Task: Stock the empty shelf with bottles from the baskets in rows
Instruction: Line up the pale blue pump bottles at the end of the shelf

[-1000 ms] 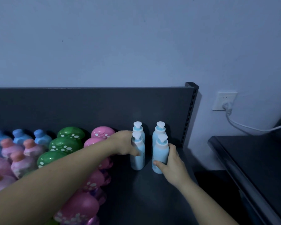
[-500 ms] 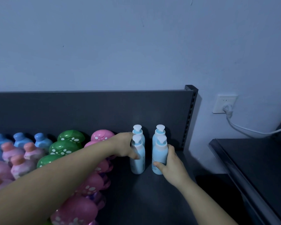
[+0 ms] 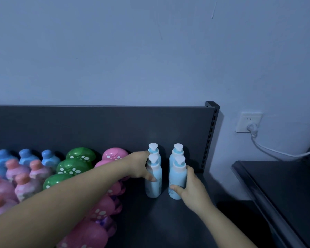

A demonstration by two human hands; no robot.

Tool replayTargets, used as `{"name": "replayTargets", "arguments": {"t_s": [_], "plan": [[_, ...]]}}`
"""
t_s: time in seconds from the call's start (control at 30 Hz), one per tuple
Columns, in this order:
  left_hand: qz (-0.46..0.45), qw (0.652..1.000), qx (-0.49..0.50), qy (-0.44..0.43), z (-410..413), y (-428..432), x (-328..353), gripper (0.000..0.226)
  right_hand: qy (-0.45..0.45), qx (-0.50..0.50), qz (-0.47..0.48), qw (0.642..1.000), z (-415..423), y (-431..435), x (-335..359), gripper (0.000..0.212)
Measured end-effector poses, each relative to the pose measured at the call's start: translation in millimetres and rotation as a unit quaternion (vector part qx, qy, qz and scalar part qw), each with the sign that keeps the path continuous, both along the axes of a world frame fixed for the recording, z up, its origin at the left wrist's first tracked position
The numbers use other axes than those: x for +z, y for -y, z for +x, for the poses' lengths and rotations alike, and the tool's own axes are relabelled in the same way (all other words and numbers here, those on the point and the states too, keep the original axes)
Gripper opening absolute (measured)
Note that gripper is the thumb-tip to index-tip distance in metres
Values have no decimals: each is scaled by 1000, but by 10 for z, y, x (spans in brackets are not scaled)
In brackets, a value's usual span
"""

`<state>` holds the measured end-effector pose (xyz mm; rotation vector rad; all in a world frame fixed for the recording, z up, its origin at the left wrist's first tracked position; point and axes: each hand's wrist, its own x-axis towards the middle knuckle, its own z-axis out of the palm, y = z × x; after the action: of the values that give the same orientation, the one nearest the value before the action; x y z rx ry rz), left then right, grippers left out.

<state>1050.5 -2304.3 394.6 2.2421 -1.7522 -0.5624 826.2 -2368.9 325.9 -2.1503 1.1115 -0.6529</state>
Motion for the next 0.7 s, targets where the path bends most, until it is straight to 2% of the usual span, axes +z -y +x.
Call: {"name": "replayTargets", "arguments": {"t_s": [0.33, 0.7], "plan": [[-7, 1000, 2, 7, 34, 16, 1, 68, 6, -16, -3, 1000, 46, 5, 15, 72], [-18, 1000, 8, -14, -35, -41, 67, 59, -1, -16, 3, 1000, 40, 2, 64, 70]]}}
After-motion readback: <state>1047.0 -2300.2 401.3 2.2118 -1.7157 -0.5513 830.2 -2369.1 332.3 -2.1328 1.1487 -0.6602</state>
